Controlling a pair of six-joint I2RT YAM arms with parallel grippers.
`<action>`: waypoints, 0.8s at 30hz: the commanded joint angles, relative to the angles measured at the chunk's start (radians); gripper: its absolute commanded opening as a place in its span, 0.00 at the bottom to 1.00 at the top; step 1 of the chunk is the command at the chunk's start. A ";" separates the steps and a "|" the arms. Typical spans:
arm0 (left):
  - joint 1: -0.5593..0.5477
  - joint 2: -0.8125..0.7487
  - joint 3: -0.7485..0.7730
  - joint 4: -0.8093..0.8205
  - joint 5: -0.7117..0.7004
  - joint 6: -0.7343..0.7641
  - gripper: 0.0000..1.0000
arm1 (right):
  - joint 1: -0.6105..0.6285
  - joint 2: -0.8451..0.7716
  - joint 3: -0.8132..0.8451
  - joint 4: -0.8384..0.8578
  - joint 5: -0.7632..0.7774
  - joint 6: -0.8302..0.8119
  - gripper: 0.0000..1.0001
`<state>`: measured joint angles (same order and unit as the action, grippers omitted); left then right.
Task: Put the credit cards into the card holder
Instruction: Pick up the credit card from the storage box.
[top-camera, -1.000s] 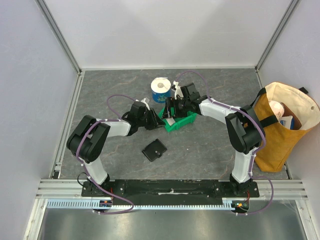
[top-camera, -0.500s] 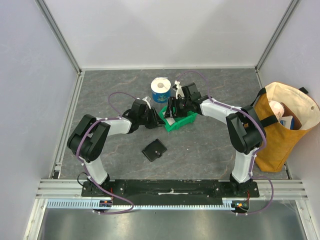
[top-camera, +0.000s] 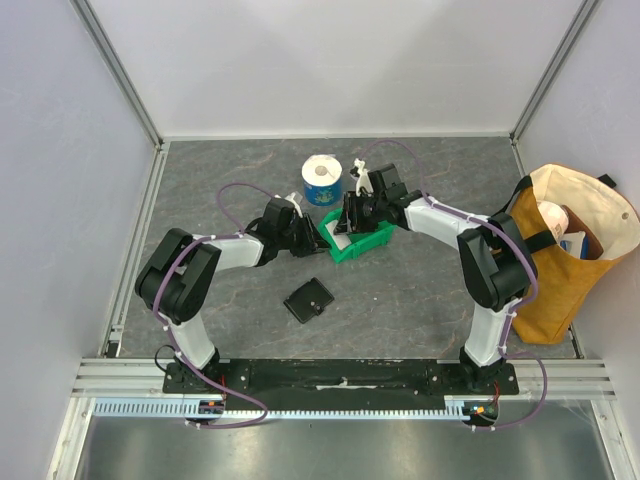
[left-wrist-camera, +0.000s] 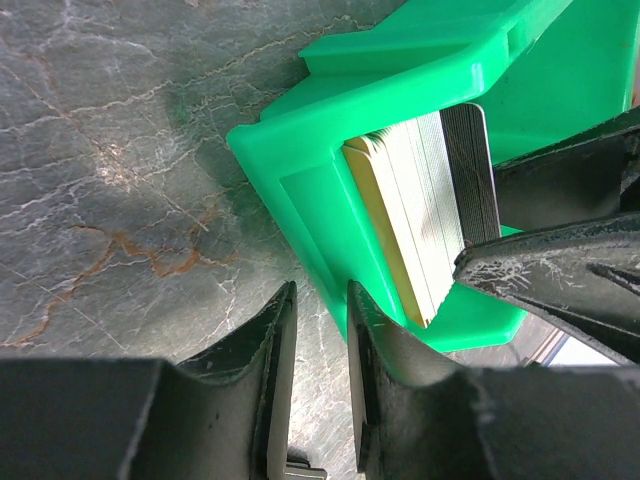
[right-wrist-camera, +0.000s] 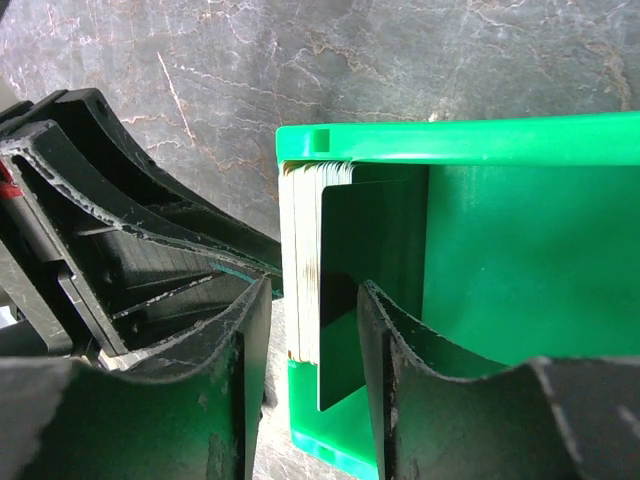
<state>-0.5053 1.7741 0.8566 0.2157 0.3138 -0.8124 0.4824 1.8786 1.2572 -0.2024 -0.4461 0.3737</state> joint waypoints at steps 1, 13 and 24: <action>-0.001 0.019 0.027 -0.004 -0.027 0.045 0.32 | -0.002 -0.049 -0.004 0.018 -0.023 0.013 0.45; 0.002 0.021 0.029 -0.010 -0.027 0.050 0.31 | -0.022 -0.056 -0.008 0.015 -0.006 0.002 0.24; 0.002 0.016 0.024 -0.012 -0.024 0.053 0.31 | -0.031 -0.052 0.031 -0.037 0.121 -0.074 0.09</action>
<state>-0.5053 1.7741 0.8577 0.2146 0.3138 -0.8028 0.4480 1.8599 1.2514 -0.2070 -0.3813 0.3485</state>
